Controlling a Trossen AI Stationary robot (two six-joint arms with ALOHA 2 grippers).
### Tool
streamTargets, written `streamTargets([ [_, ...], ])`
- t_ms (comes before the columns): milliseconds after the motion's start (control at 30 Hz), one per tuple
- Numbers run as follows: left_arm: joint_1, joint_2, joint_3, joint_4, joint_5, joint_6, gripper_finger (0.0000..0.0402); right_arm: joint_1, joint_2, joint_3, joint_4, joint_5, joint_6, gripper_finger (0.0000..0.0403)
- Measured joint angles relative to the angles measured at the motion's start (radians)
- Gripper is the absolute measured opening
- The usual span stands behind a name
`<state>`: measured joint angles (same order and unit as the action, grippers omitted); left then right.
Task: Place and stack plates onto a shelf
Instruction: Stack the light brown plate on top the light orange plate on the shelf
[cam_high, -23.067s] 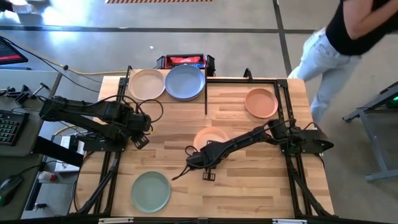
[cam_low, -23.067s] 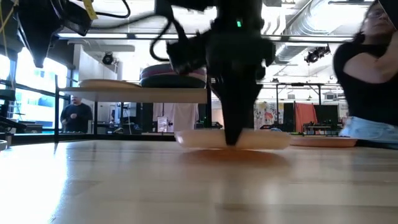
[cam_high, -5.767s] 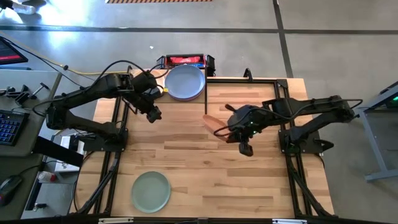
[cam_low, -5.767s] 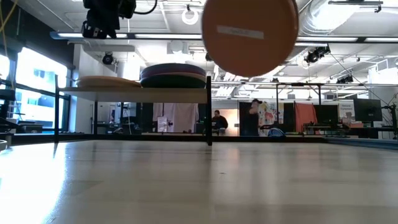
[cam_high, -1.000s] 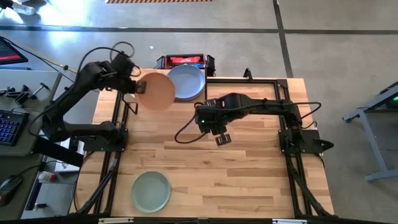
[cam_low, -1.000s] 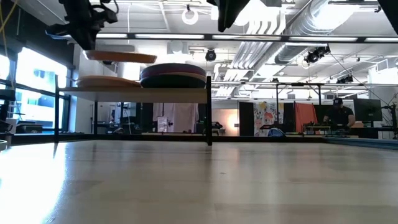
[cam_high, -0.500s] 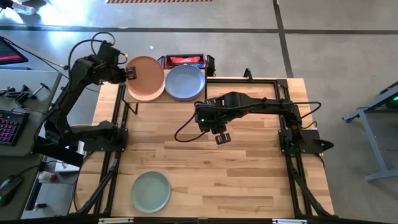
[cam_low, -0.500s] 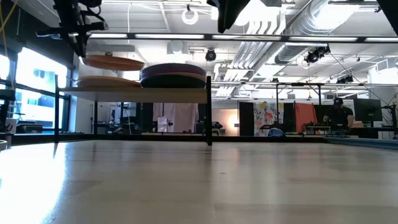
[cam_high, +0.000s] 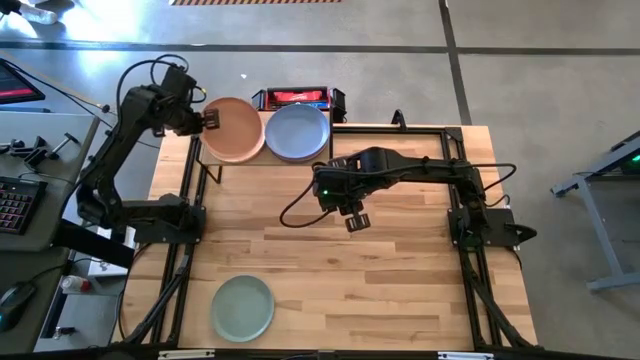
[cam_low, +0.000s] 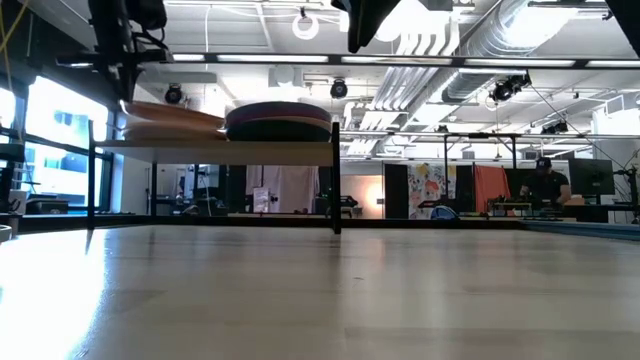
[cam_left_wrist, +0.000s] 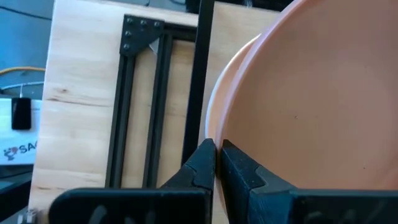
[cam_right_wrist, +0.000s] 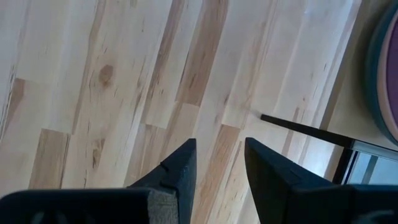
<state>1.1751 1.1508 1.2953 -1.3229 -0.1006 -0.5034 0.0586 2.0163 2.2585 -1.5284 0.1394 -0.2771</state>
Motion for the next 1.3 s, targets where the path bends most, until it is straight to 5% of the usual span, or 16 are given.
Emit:
streamTargets([
  [700, 0.0, 0.099, 0.0, -0.021, 0.022, -0.035, 0.0005, 0.001, 0.0, 0.0, 0.007, 0.0, 0.015, 0.0115],
  [967, 0.0, 0.099, 0.0, -0.023, 0.034, -0.035, 0.0053, 0.001, 0.0, 0.0, 0.007, 0.0, 0.015, 0.0115],
  [1300, -0.002, 0.099, 0.0, -0.036, 0.2, -0.02, 0.0091, 0.001, 0.0, 0.0, 0.006, 0.0, 0.015, 0.0115],
])
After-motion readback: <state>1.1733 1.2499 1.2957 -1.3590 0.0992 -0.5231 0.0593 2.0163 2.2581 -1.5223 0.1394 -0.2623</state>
